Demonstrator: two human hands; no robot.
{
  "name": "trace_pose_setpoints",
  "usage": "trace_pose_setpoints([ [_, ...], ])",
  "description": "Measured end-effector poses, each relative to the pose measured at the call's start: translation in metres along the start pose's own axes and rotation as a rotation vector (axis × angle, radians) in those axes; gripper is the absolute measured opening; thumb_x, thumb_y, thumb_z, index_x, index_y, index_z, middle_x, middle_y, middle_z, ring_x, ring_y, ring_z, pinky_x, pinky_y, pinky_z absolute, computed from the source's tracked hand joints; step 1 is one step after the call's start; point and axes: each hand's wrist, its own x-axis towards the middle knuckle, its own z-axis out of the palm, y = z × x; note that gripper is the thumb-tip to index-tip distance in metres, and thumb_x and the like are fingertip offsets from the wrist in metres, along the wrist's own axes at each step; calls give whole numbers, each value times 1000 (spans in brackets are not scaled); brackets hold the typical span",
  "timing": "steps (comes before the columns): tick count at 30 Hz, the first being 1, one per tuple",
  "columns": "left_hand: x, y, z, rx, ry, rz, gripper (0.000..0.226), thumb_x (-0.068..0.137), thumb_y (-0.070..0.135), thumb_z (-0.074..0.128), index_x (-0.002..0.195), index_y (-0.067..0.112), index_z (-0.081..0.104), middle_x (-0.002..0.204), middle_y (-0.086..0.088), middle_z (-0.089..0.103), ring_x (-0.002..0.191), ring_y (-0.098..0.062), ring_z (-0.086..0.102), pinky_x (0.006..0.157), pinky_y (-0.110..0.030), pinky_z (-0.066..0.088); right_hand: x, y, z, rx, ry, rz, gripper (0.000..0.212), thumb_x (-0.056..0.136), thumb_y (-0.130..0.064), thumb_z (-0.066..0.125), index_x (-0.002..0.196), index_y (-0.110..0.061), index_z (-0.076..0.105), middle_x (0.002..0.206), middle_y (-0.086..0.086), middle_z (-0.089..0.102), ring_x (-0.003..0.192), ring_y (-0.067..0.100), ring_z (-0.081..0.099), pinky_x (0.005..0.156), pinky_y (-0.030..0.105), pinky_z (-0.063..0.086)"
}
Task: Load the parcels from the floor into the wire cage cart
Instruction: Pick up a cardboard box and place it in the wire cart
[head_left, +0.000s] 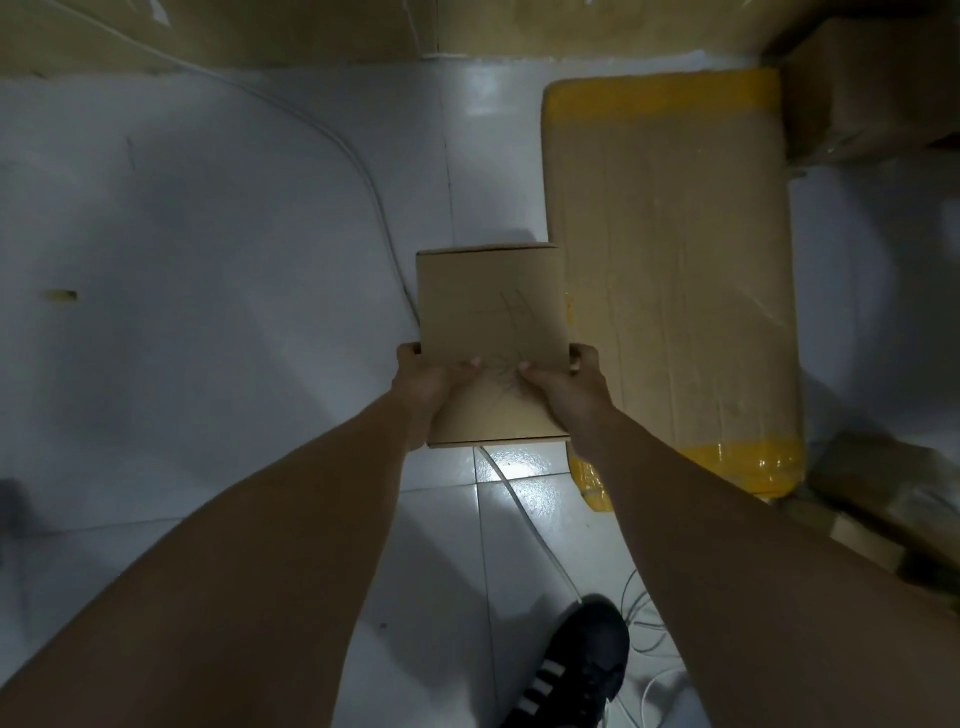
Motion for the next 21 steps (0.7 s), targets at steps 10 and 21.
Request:
trace_pose_setpoints([
  [10, -119, 153, -34, 48, -108, 315, 97, 80, 13, 87, 153, 29, 25, 126, 5, 60, 113, -18, 64, 91, -41, 58, -101, -141, -23, 154, -130, -218, 83, 87, -20, 82, 152, -37, 32, 113, -9, 65, 103, 12, 66, 87, 33, 57],
  [21, -423, 424, -67, 103, -67, 867, 96, 78, 7, 88, 152, 15, 27, 138, -3, 55, 117, -19, 64, 90, -42, 61, -375, -412, -105, 253, -125, -695, 73, 92, -16, 76, 148, -36, 33, 122, 4, 70, 104, 17, 69, 88, 30, 57],
])
